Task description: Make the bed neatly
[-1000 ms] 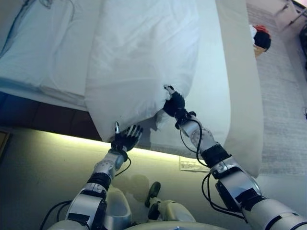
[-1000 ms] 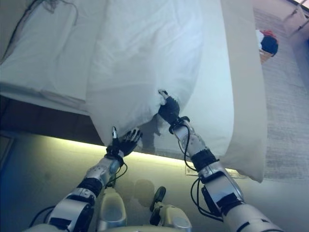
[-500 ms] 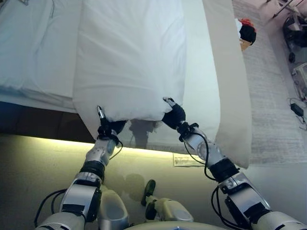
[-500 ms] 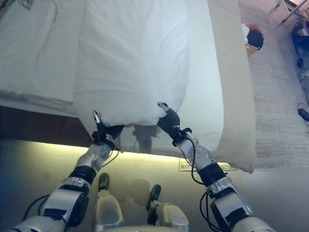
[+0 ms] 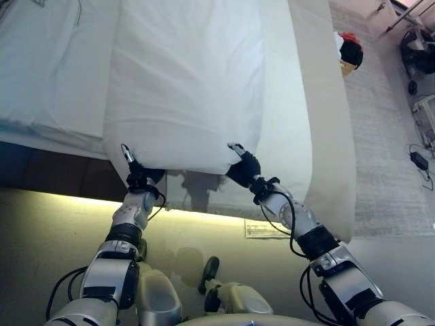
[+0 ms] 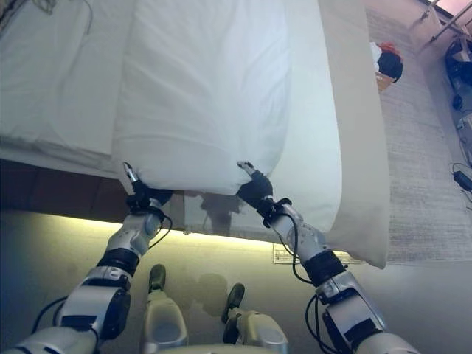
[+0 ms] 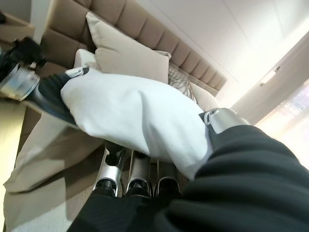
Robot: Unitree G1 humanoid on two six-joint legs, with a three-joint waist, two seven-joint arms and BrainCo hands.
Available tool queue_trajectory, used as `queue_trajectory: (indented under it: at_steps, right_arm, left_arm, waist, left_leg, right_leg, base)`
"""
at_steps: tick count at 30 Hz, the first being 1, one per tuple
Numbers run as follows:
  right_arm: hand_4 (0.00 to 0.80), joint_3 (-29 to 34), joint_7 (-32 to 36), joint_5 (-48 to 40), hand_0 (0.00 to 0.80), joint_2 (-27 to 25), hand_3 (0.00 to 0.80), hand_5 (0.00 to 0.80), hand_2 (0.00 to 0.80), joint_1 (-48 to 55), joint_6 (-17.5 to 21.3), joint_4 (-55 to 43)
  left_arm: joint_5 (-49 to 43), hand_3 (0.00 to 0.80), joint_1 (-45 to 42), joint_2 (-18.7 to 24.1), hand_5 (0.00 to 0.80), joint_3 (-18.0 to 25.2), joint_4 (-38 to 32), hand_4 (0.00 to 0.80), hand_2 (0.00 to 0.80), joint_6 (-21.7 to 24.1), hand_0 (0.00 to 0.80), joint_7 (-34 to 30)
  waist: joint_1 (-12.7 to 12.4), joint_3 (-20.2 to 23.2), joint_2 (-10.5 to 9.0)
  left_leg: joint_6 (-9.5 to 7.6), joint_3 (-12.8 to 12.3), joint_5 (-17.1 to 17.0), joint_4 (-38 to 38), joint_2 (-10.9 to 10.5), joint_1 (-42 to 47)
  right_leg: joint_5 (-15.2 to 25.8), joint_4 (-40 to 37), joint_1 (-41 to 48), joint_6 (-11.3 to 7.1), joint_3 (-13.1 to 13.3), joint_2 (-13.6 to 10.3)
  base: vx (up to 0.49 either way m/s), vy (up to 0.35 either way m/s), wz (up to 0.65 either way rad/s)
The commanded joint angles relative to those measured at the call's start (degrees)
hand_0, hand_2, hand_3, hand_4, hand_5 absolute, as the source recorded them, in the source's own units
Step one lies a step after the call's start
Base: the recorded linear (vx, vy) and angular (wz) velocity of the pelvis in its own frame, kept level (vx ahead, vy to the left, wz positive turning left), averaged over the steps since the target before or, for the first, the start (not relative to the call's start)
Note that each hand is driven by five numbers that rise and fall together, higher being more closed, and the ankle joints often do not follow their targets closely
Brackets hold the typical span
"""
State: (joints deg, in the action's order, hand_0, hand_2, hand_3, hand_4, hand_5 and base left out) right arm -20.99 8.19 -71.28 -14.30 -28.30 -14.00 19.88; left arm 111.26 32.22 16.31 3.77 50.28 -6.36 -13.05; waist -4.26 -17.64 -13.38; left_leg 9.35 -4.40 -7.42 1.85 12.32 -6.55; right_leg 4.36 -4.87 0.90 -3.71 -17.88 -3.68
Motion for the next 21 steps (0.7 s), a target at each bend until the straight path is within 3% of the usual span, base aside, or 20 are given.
queue_trajectory:
  at_steps: [1, 8, 12, 15, 18, 21]
  right_arm:
    - [0.0, 2.7, 4.8, 0.6, 0.0, -3.7, 0.0, 0.0, 0.0, 9.9, -1.9, -8.8]
    - [0.0, 5.8, 7.8, 3.9, 0.0, -5.8, 0.0, 0.0, 0.0, 20.1, -7.9, -3.5]
    - [0.0, 6.0, 16.6, 14.3, 0.0, -7.2, 0.0, 0.0, 0.0, 27.5, -13.3, 3.3]
    - [0.0, 6.4, 23.7, 22.7, 0.0, -7.1, 0.0, 0.0, 0.0, 30.0, -15.1, 14.5]
    - [0.0, 7.9, 28.9, 32.5, 0.0, -6.7, 0.0, 0.0, 0.0, 30.6, -12.3, 27.4]
    - [0.0, 10.3, 28.1, 35.8, 0.0, -6.5, 0.0, 0.0, 0.0, 30.6, -10.5, 37.0]
  left_arm:
    - [1.7, 0.0, -0.6, 7.7, 0.0, 5.8, -0.2, 0.0, 0.0, 5.0, 0.0, -3.9]
    - [1.7, 0.0, -7.5, 8.9, 0.0, 11.3, -0.7, 0.0, 0.0, 4.9, 0.0, -5.7]
    - [1.7, 0.0, -11.5, 8.5, 0.0, 14.0, -1.3, 0.0, 0.0, 5.0, 0.0, -7.1]
    - [1.7, 0.0, -12.4, 8.8, 0.0, 15.5, 0.8, 0.0, 0.0, 4.1, 0.0, -8.2]
    - [1.7, 0.0, -12.2, 9.9, 0.0, 16.7, 4.3, 0.0, 0.0, 2.6, 0.0, -9.4]
    - [1.7, 0.0, -12.0, 10.9, 0.0, 18.0, 7.1, 0.0, 0.0, 2.0, 0.0, -9.7]
  waist:
    - [-0.2, 7.9, 1.57]
    - [0.2, 10.8, 2.87]
    - [0.6, 12.6, 3.53]
    - [0.8, 13.8, 4.25]
    - [0.8, 14.8, 5.24]
    - [1.0, 15.7, 6.3]
  left_leg:
    - [-0.68, -0.1, 2.8, 0.4, 1.4, -0.5]
    - [-0.8, -0.3, 2.8, 2.2, 0.4, 2.2]
    - [-0.87, -0.4, 3.1, 2.5, -0.1, 3.2]
    - [-0.87, -0.2, 3.2, 2.6, -0.6, 4.3]
    - [-0.88, -0.2, 3.4, 2.9, -1.0, 5.5]
    - [-0.89, -0.3, 3.8, 3.1, -1.6, 6.7]
  right_leg:
    - [-4.0, 3.3, 2.2, -5.57, -1.0, -7.8]
    - [-4.2, 2.0, 4.7, -5.82, -1.0, -8.2]
    - [-4.5, 1.7, 5.7, -5.98, -1.0, -8.5]
    - [-4.9, 2.0, 6.4, -5.93, -1.3, -8.9]
    - [-5.2, 2.1, 7.3, -5.85, -1.4, -9.2]
    - [-5.4, 1.9, 8.1, -5.85, -1.3, -9.4]
  base:
    - [0.074, 0.1, 0.05]
    - [0.065, 0.122, 0.02]
    - [0.041, 0.119, 0.01]
    - [0.052, 0.114, 0.02]
    - [0.055, 0.113, 0.01]
    - [0.037, 0.101, -0.03]
